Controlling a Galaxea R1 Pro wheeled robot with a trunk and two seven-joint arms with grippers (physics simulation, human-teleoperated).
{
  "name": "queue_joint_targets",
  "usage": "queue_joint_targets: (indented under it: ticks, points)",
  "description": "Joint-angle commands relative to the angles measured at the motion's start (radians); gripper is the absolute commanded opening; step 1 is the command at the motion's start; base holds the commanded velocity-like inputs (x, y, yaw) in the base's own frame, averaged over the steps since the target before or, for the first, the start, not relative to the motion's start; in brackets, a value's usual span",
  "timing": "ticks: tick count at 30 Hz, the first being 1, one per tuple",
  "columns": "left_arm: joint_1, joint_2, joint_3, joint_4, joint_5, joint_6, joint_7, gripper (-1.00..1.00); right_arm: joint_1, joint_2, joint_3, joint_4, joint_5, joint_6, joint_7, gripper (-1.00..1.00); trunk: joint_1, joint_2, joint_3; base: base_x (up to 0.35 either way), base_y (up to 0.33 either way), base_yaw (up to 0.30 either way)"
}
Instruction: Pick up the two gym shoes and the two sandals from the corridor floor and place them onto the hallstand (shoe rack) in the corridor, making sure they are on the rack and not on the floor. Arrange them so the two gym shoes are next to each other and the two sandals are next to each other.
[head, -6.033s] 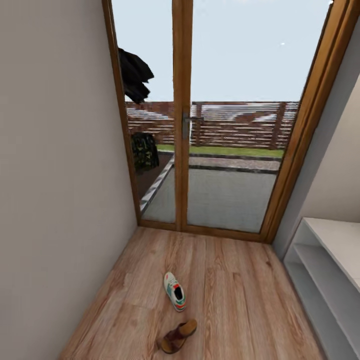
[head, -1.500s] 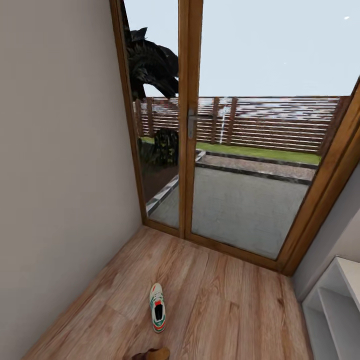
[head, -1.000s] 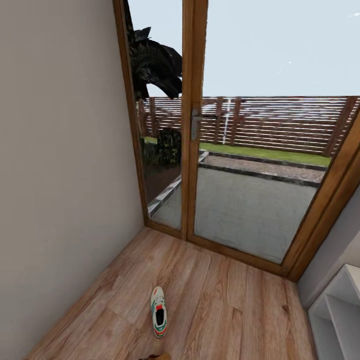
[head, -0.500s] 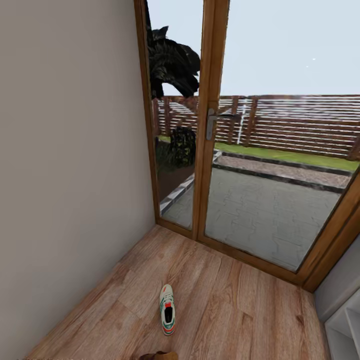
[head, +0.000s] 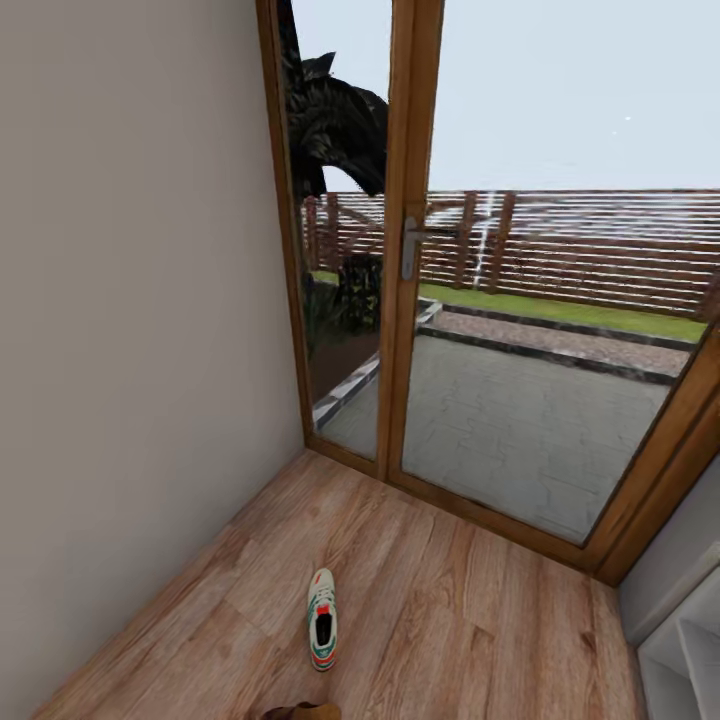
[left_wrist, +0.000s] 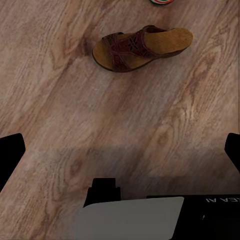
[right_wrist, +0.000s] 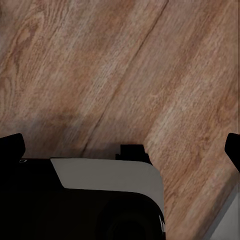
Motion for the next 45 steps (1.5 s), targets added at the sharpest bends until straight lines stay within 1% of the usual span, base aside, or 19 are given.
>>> queue_joint_targets:
  ticks: [1,19,38,45]
  points:
    - [0.000,0.000,0.000,0.000,0.000,0.000,0.000,1.00,0.000,0.000,0.000,0.000,0.000,0.000,0.000,1.00,0.000,0.000,0.000,0.000,-0.041,0.000]
    - [0.000,0.000,-0.001,0.000,0.000,0.000,0.000,1.00,0.000,0.000,0.003,0.001,0.004,-0.001,0.003,1.00,0.000,0.000,0.000,0.000,-0.006,0.000]
    - [0.000,0.000,-0.010,-0.001,-0.011,0.001,0.001,1.00,0.000,0.000,0.003,0.001,0.001,-0.002,0.003,1.00,0.000,0.000,0.000,0.001,0.000,0.000]
    - [0.000,0.000,-0.011,0.000,-0.010,-0.011,0.000,1.00,0.000,0.000,0.000,0.001,0.001,-0.002,0.001,1.00,0.000,0.000,-0.002,0.116,0.000,0.089]
